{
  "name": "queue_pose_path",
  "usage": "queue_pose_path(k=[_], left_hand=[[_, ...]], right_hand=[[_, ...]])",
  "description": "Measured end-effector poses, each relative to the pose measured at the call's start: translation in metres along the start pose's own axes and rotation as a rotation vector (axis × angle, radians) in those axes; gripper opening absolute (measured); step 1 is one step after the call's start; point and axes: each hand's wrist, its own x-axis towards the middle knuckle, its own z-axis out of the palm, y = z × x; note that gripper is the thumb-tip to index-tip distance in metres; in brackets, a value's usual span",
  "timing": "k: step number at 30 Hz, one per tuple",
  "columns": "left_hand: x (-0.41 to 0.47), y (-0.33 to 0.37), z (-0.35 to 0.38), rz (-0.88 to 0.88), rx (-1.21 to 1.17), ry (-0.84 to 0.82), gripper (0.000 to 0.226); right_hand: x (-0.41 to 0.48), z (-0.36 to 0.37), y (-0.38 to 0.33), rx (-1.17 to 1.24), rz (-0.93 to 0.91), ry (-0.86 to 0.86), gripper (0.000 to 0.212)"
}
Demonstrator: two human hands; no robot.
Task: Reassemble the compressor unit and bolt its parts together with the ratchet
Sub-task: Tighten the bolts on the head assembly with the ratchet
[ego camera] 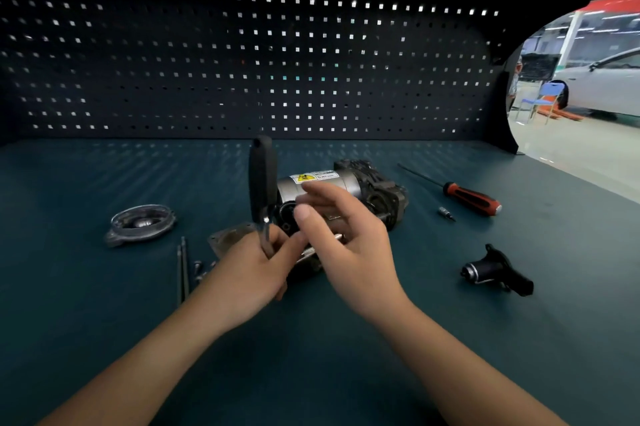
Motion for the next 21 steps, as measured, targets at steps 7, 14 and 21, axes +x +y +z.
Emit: queue_pose_path(k=[7, 14, 21], left_hand=[[0.0, -0.003, -0.001, -0.14, -0.161, 0.006, 0.028], [0.007, -0.011, 0.0, -0.293, -0.381, 0.048, 0.023], [0.009, -0.015, -0.004, -0.252, -0.312, 0.046, 0.023]], right_hand=[[0.012, -0.01, 0.02, -0.168, -0.08, 0.182, 0.009], [0.028, -0.077, 0.061, 0.046, 0.683, 0.551, 0.023], [0.025, -0.075, 0.065, 0.089, 0.807, 0.504, 0.02]])
